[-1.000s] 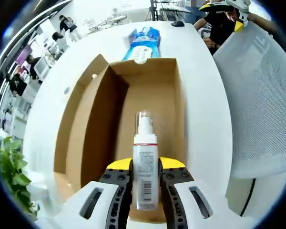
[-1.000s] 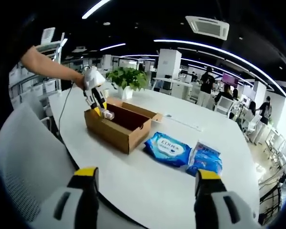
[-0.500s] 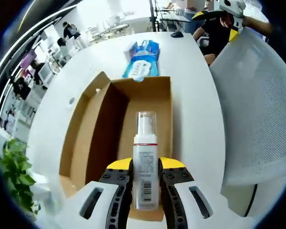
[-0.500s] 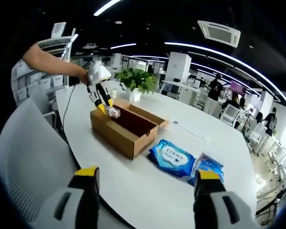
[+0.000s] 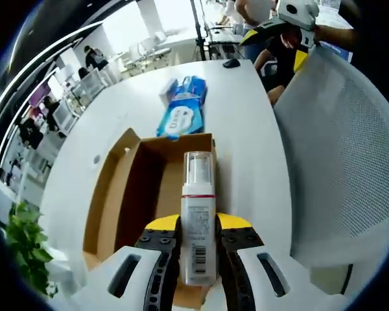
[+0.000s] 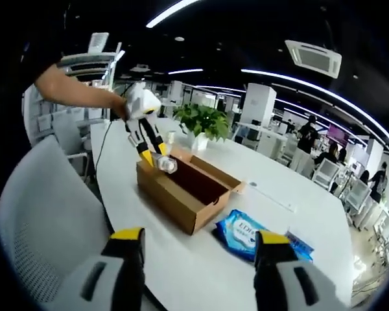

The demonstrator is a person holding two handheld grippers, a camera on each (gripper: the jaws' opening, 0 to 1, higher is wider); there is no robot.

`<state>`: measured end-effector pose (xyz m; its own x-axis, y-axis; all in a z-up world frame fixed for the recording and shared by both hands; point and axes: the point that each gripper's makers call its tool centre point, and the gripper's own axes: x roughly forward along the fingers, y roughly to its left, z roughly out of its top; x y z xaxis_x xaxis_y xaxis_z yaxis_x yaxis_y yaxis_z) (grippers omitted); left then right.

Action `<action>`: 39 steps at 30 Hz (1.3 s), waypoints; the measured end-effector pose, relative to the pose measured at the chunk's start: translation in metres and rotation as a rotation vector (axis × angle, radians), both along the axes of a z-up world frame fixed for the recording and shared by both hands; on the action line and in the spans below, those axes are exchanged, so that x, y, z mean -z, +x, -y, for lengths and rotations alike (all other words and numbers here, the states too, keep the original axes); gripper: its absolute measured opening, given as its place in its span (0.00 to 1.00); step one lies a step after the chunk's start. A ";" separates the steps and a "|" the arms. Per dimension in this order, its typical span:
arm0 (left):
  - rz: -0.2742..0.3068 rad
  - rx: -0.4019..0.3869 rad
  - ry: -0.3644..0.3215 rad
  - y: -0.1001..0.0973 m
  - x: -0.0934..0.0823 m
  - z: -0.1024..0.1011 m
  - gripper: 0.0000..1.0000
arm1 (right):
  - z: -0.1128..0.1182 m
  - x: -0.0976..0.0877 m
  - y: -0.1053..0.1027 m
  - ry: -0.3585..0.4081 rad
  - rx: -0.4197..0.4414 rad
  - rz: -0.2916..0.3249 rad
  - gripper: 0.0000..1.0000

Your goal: Operate the shoe box by opening the lid, removing the specified soft item, and placing it in the target area until the item is outside and the box remains undamaged.

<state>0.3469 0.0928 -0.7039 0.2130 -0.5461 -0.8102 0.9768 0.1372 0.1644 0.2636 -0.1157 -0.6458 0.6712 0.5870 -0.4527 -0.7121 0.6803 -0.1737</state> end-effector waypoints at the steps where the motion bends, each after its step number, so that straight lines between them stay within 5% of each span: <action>1: 0.000 0.007 -0.007 -0.003 -0.001 0.003 0.19 | -0.002 0.000 0.000 0.001 -0.005 0.001 0.64; 39: -0.018 0.255 -0.168 -0.075 -0.029 0.076 0.19 | -0.063 -0.005 -0.008 0.044 -0.227 0.006 0.35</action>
